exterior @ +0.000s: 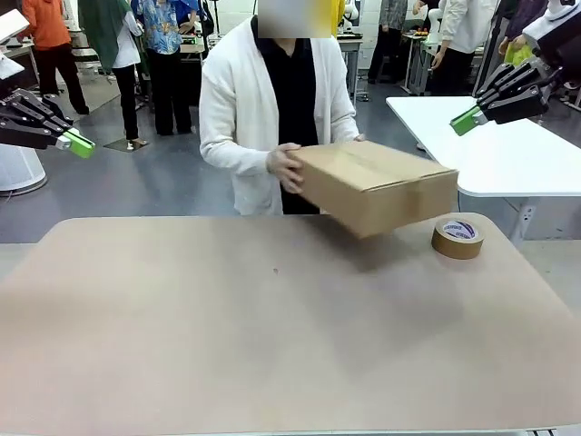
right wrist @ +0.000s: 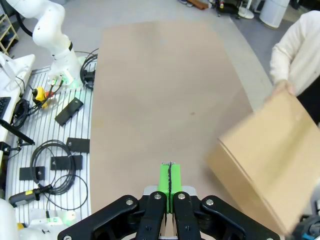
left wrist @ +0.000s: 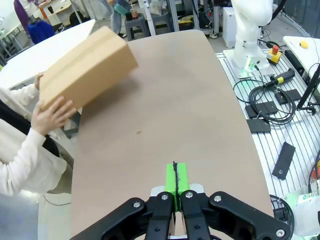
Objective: Wrap the clocks to prevent damage.
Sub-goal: After the human seals the box with tape, release both hands from the side flaps of the Package Box.
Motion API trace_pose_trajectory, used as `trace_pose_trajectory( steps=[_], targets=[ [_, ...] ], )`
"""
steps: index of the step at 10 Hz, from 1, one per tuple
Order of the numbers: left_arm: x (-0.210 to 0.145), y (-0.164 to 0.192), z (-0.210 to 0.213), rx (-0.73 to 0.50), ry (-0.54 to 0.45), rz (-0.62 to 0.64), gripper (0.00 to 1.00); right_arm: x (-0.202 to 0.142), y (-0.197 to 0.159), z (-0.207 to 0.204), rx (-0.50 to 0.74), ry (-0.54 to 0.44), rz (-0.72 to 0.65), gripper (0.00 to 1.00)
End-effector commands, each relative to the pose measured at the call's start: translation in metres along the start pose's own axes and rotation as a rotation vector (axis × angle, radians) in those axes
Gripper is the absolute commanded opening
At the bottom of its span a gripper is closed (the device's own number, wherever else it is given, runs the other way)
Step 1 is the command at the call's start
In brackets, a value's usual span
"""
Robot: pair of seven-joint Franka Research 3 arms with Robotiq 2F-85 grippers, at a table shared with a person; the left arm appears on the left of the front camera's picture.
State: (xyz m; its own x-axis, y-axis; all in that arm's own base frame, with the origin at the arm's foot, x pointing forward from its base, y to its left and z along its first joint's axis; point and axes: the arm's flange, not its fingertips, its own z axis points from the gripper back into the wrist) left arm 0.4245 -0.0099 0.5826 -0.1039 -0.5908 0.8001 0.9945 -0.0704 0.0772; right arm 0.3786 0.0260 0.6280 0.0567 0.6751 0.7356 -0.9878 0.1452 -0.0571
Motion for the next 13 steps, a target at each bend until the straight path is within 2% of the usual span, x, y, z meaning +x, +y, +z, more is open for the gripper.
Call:
trace_pose_trajectory(
  steps=[1,3,4,5,6,7,9,10,11,13],
  targets=[
    [0.002,0.001,0.002,-0.004,-0.016,-0.014,0.00,0.001,0.000,-0.001,0.005,-0.008,-0.007,0.01],
    [0.000,0.000,0.000,0.000,0.000,0.000,0.00,0.000,0.000,0.000,0.000,0.000,0.000,0.01],
    [-0.001,-0.005,0.002,0.028,-0.015,0.028,0.20,-0.007,0.003,0.004,0.024,-0.024,-0.005,0.30],
    [-0.005,-0.002,0.005,0.023,-0.034,0.045,0.60,-0.015,-0.001,0.005,0.065,-0.057,-0.014,0.60],
    [-0.006,0.002,0.009,0.013,-0.050,0.052,0.80,-0.019,-0.004,0.005,0.079,-0.089,-0.023,0.90],
    [-0.007,0.003,0.011,0.003,-0.051,0.058,1.00,-0.022,-0.006,0.005,0.081,-0.087,-0.033,1.00],
    [-0.010,-0.004,0.005,-0.001,-0.046,0.071,1.00,-0.031,-0.005,0.001,0.105,-0.051,-0.044,1.00],
    [-0.008,0.003,0.007,-0.015,-0.044,0.069,0.92,-0.031,-0.008,-0.001,0.106,-0.054,-0.051,0.95],
    [-0.008,0.006,0.007,-0.020,-0.040,0.071,1.00,-0.032,-0.009,-0.002,0.107,-0.052,-0.053,1.00],
    [-0.010,0.000,0.003,-0.013,-0.044,0.083,1.00,-0.038,-0.008,-0.004,0.119,-0.043,-0.061,1.00]
  ],
)
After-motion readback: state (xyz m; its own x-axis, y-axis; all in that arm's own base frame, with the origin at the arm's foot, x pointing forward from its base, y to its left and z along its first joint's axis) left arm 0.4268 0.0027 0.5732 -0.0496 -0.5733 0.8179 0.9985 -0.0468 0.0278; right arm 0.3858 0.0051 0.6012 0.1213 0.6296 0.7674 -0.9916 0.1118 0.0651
